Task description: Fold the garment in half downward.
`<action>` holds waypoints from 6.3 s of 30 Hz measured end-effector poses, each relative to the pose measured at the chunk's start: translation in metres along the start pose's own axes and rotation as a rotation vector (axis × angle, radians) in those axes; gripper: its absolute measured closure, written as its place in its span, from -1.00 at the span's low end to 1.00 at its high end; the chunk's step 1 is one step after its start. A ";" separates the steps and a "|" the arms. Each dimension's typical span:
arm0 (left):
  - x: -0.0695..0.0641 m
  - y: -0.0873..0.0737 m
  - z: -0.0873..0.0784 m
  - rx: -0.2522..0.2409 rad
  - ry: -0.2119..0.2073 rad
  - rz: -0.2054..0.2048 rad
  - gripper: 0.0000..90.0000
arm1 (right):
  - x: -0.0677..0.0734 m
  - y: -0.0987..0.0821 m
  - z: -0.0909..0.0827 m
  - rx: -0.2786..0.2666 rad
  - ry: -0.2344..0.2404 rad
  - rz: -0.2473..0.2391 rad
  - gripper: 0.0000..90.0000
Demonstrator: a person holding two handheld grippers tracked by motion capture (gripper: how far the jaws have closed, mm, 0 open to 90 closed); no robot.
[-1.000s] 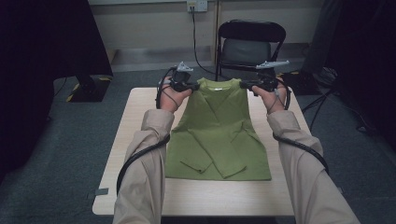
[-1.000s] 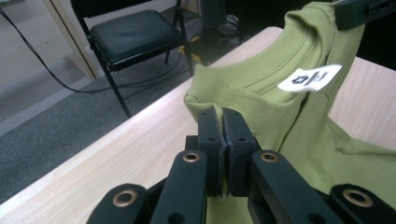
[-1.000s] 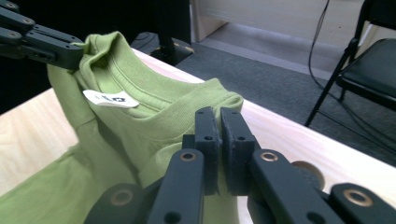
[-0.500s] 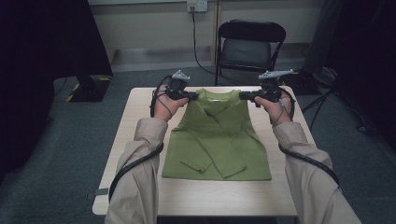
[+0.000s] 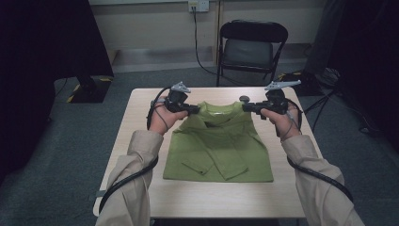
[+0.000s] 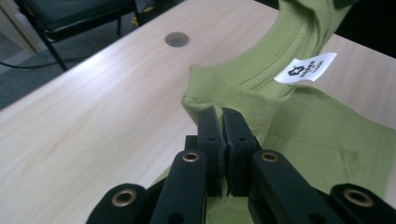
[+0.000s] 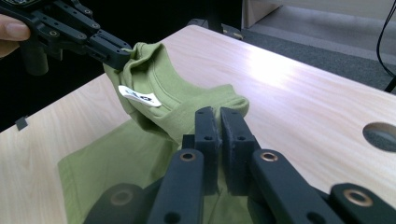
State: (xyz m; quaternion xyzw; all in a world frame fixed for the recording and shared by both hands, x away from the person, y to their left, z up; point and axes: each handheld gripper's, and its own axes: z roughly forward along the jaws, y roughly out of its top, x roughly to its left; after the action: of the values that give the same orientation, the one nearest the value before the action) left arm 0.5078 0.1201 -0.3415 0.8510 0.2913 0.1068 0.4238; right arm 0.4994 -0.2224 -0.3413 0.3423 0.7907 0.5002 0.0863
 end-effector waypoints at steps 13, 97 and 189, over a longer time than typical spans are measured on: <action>-0.016 -0.030 0.005 0.036 -0.070 0.017 0.94 | 0.016 -0.035 -0.003 0.023 0.044 -0.004 0.91; -0.044 -0.159 0.036 0.090 -0.227 -0.055 0.68 | 0.031 -0.176 0.021 0.156 0.066 -0.029 0.40; -0.072 -0.160 0.052 0.103 -0.130 0.165 -0.97 | 0.054 -0.171 0.037 0.288 -0.016 -0.348 -0.97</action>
State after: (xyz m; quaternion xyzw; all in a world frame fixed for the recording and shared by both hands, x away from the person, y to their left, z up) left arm 0.4067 0.1190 -0.4941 0.8978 0.1973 0.0707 0.3873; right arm 0.3989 -0.2063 -0.4935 0.2137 0.9004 0.3568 0.1279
